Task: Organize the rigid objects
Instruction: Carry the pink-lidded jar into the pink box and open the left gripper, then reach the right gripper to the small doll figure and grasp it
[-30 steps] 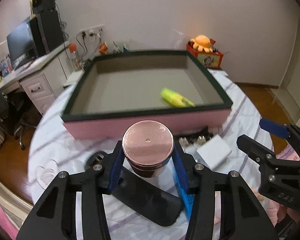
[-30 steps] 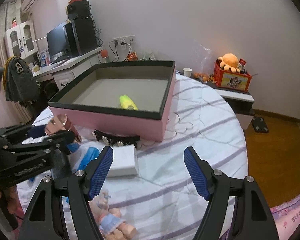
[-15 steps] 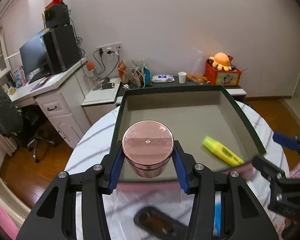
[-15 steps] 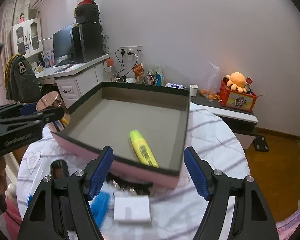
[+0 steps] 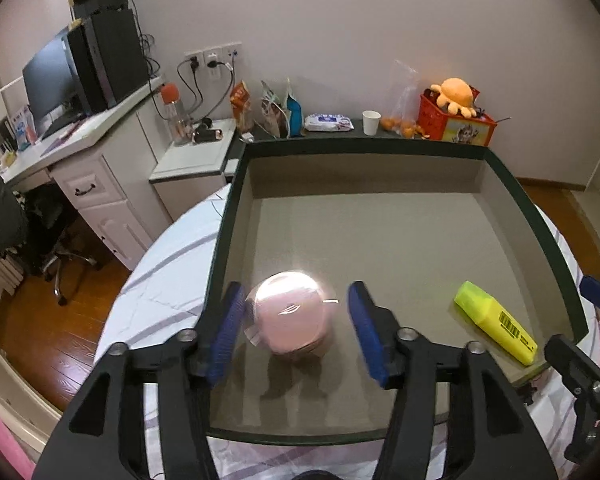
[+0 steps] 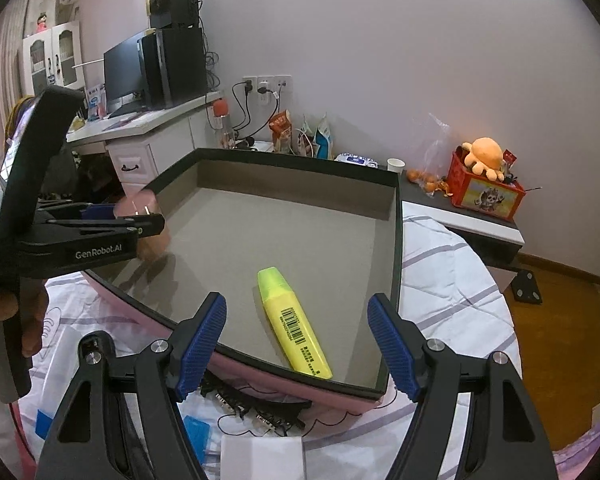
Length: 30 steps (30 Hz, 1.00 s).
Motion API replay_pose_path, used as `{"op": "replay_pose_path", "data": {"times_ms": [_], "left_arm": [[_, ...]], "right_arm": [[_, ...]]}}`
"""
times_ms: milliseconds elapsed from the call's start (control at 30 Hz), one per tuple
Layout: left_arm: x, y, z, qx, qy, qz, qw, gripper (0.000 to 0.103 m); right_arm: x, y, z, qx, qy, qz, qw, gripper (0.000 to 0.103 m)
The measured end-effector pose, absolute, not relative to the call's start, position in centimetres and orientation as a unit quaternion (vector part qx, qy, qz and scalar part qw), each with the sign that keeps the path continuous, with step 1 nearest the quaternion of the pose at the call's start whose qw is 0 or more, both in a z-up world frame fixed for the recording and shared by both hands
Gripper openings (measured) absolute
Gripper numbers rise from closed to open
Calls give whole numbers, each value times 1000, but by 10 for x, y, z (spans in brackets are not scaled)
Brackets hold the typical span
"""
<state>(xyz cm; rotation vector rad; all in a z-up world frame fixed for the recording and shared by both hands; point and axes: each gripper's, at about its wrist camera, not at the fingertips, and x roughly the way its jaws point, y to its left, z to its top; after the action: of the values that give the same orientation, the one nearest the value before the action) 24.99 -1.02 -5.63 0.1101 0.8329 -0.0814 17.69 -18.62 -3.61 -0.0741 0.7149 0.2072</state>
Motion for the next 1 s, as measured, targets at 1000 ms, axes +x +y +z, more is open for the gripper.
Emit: {"op": "replay_pose_path", "data": {"times_ms": [1000], "left_arm": [[65,35,-17,9,350,-17,937,103]], "right_arm": [[61,-186,-9,-36,326,86,941,75]]}}
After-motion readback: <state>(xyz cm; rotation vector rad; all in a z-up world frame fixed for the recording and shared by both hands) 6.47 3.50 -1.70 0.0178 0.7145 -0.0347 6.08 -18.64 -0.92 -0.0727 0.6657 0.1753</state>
